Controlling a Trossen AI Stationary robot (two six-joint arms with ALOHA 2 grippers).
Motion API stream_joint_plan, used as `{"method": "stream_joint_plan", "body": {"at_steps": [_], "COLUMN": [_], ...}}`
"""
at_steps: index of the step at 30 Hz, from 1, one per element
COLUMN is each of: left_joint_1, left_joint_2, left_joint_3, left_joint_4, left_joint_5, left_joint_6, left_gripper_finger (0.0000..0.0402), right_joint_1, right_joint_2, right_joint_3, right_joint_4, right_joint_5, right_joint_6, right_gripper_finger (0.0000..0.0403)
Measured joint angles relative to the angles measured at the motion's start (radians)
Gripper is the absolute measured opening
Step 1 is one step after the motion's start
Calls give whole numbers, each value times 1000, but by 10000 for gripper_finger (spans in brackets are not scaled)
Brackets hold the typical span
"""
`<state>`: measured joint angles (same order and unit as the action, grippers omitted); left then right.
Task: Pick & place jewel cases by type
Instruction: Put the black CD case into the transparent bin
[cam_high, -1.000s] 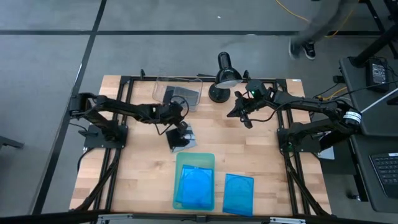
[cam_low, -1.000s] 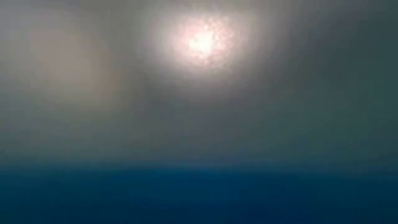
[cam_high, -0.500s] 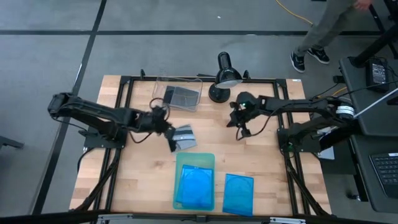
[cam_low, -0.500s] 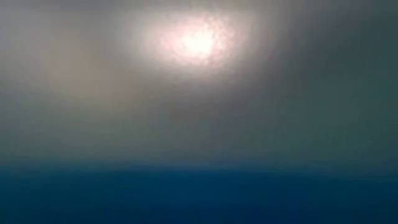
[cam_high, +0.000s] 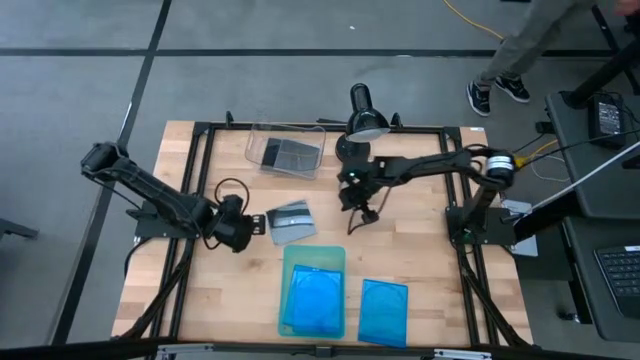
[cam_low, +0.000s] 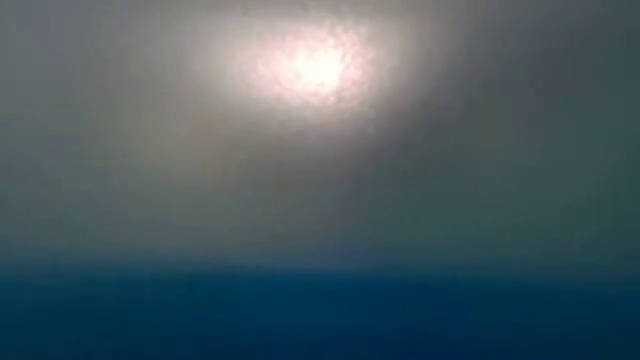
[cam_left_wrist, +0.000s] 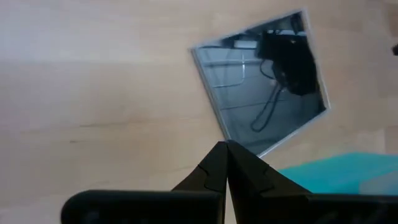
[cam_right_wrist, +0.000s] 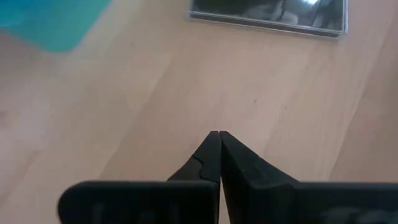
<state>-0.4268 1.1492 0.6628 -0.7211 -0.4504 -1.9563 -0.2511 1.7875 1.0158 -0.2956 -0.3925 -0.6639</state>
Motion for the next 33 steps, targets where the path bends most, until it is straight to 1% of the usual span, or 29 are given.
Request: {"method": "stream_joint_plan", "body": {"at_steps": [2, 5, 7, 9, 13, 17, 21, 23, 26, 33], "left_joint_1": [-5, -2, -2, -1, -1, 11, 52, 73, 105, 157], "left_joint_2": [0, 1, 8, 16, 25, 40, 63, 79, 114, 235], "left_joint_3": [-41, -111, -151, -180, -225, -240, -249, -249, -249, -248], "left_joint_4": [79, 265, 370, 419, 484, 485, 488, 488, 537, 718], "left_joint_5": [-1, -9, -21, -22, -3, 10, 16, 19, 23, 47], "left_joint_6": [-11, -12, -7, -6, -8, -12, -12, -10, 11, 61], "left_gripper_finger": [5, 15, 30, 49, 97, 142, 175, 186, 197, 198], "right_joint_1": [0, 0, 0, 0, 0, 0, 0, 3, 10, 37], "right_joint_2": [45, 99, 129, 150, 177, 190, 202, 208, 208, 220], "right_joint_3": [43, 105, 140, 165, 197, 210, 211, 211, 210, 210], "right_joint_4": [-22, -72, -87, -95, -85, -81, -73, -68, -69, -53], "right_joint_5": [1, 2, 2, 1, 0, 0, -1, -1, -1, -12], "right_joint_6": [-4, -26, -28, -27, -29, -30, -50, -54, -63, -77], "right_gripper_finger": [6, 6, 6, 6, 6, 6, 6, 6, 6, 6]}}
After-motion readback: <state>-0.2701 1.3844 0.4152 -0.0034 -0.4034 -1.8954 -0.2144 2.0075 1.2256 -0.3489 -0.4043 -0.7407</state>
